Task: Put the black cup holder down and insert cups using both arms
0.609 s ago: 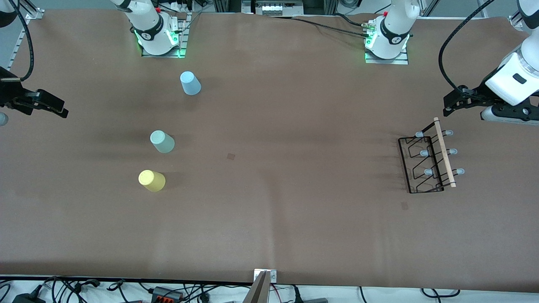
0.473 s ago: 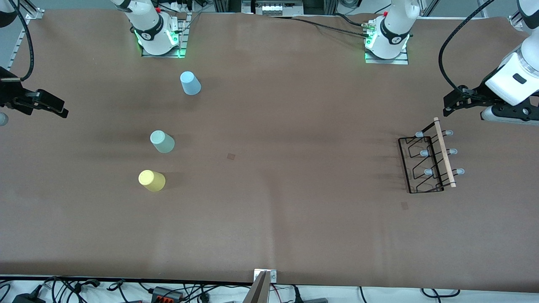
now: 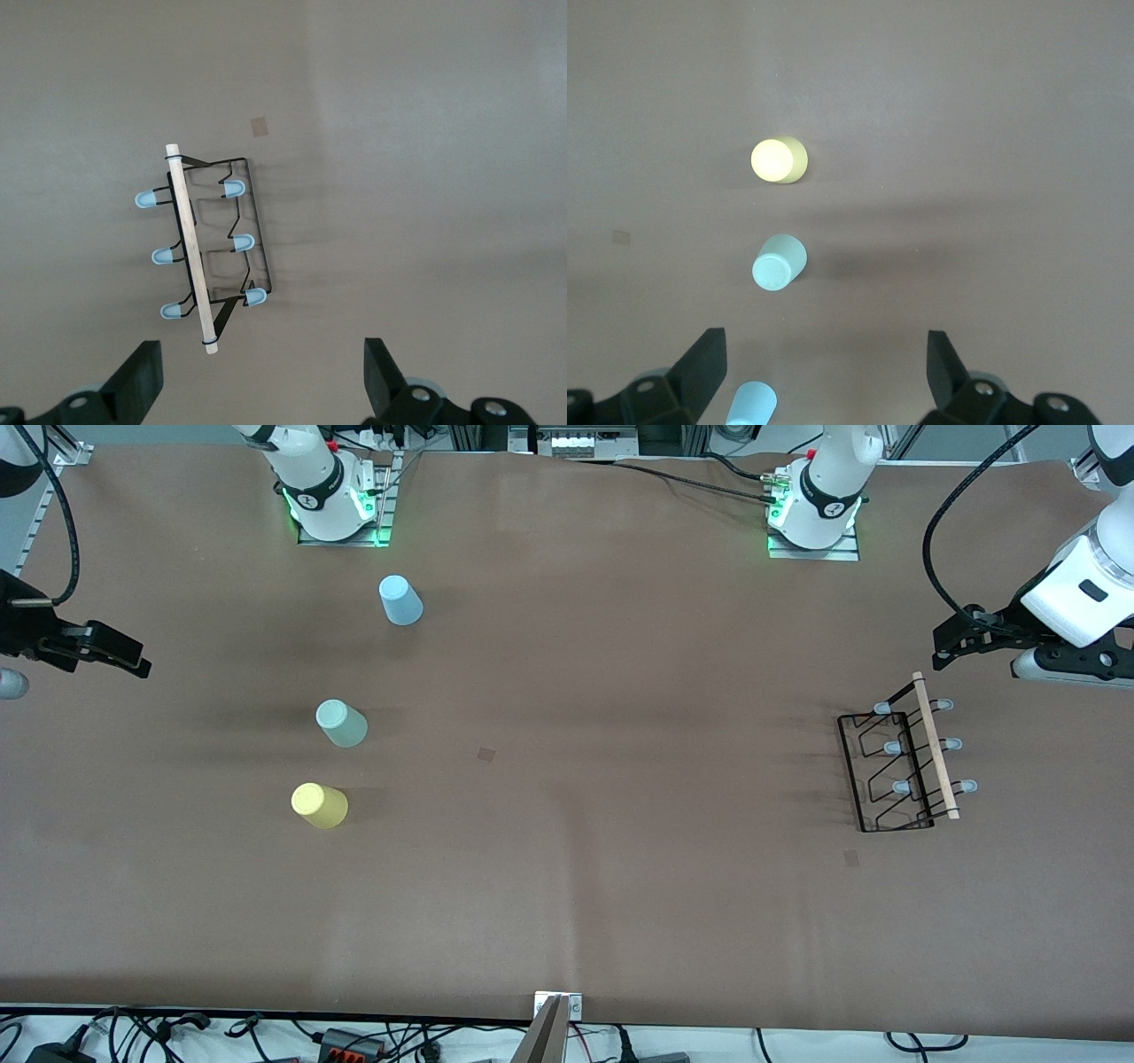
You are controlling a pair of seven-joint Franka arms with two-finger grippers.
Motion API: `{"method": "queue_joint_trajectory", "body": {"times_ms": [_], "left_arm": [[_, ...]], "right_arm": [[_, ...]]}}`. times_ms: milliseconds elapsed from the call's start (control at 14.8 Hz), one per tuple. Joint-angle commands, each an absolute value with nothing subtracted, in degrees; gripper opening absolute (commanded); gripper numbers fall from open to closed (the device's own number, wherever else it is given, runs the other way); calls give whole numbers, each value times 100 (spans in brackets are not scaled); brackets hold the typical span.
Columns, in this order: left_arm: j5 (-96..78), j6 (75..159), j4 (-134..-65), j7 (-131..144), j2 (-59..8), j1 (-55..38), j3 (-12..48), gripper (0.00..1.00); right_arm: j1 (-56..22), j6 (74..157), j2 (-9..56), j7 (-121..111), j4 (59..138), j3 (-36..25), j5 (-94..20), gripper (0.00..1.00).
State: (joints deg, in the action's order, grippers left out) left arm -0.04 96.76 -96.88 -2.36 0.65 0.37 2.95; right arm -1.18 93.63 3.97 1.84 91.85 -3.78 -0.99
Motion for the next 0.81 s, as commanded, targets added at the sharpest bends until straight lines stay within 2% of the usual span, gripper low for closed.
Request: {"method": "queue_joint_trajectory", "body": {"times_ms": [0, 135, 338, 541, 744], "left_arm": [[-70, 9327, -9607, -246, -290, 35, 194, 100], [-62, 9010, -9554, -246, -404, 79, 193, 100], [-9, 8939, -9231, -263, -1016, 132, 193, 100], [131, 9096, -9105, -491, -1493, 570, 185, 100], [325, 10121, -9613, -510, -1609, 782, 185, 100]], "right_arm": [[-193, 9456, 360, 132, 9709, -334, -167, 100], [-254, 10094, 326, 158, 10472, -220, -184, 100], [-491, 12157, 70, 525, 12142, -79, -185, 100], [-729, 12769, 306, 1168, 12480, 26, -185, 100], [-809, 13567, 475, 1230, 12970, 26, -176, 100]]}}
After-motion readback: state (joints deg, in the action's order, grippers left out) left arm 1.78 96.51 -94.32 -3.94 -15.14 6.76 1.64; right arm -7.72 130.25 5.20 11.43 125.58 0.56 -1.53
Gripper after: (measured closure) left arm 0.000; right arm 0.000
